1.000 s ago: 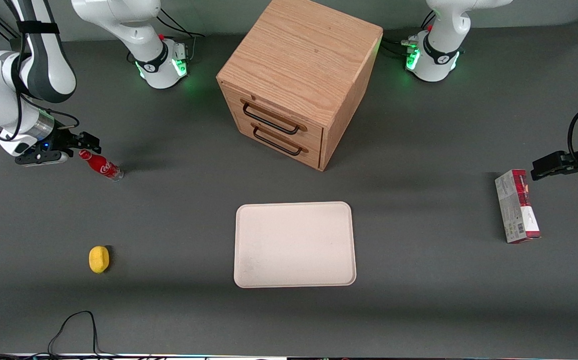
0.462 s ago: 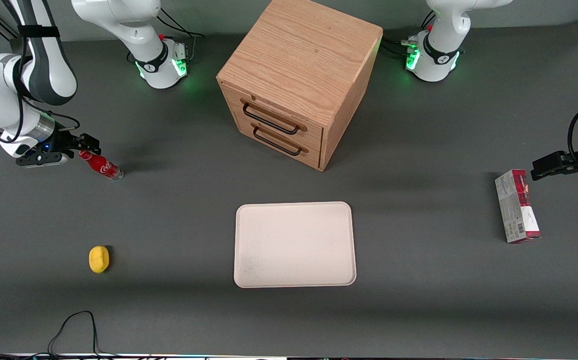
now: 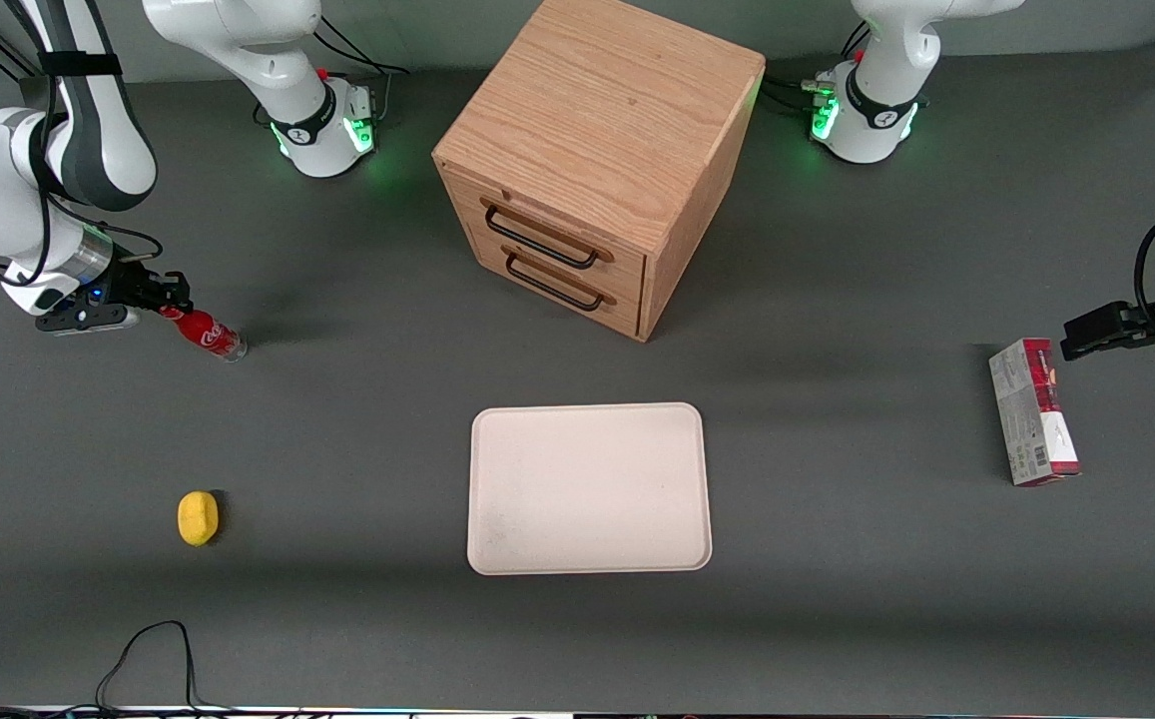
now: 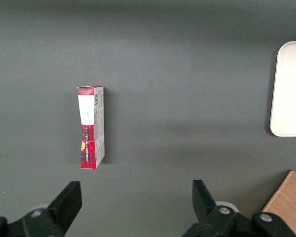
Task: Place coke bottle on tray
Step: 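Close the right gripper on the bottle and lift it, then carry the bottle with the right gripper over the white tray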
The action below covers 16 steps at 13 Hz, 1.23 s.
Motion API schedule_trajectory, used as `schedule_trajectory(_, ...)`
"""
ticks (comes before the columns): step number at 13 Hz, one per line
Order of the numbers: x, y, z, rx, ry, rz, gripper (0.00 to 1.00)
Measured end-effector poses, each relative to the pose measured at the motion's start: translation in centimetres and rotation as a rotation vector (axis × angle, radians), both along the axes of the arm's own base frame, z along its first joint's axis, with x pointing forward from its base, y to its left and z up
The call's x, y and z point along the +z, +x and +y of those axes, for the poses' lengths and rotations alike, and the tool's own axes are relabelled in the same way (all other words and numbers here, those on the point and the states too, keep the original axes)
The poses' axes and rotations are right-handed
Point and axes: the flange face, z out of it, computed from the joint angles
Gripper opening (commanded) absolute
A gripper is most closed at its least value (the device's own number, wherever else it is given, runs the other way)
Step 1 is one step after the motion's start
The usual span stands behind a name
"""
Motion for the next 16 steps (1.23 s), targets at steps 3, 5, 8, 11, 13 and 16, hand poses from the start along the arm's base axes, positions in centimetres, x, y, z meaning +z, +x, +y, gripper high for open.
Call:
schedule_trajectory(3,0.0,0.0,0.0,0.003,-0.002,0.0,0.25)
schedule_trajectory(5,0.2,0.2,0.3,0.01,-0.003,-0.001,0.23)
schedule_trajectory(8,4.2,2.6,1.2,0.044,-0.004,0.027,0.24)
schedule_trajectory(11,12.6,7.9,2.6,0.051,0.012,0.067,0.22)
schedule_trajectory(13,16.7,12.6,4.1,0.029,0.002,0.091,0.21)
schedule_trajectory(16,19.0,19.2,7.1,0.043,-0.025,0.111,0.18)
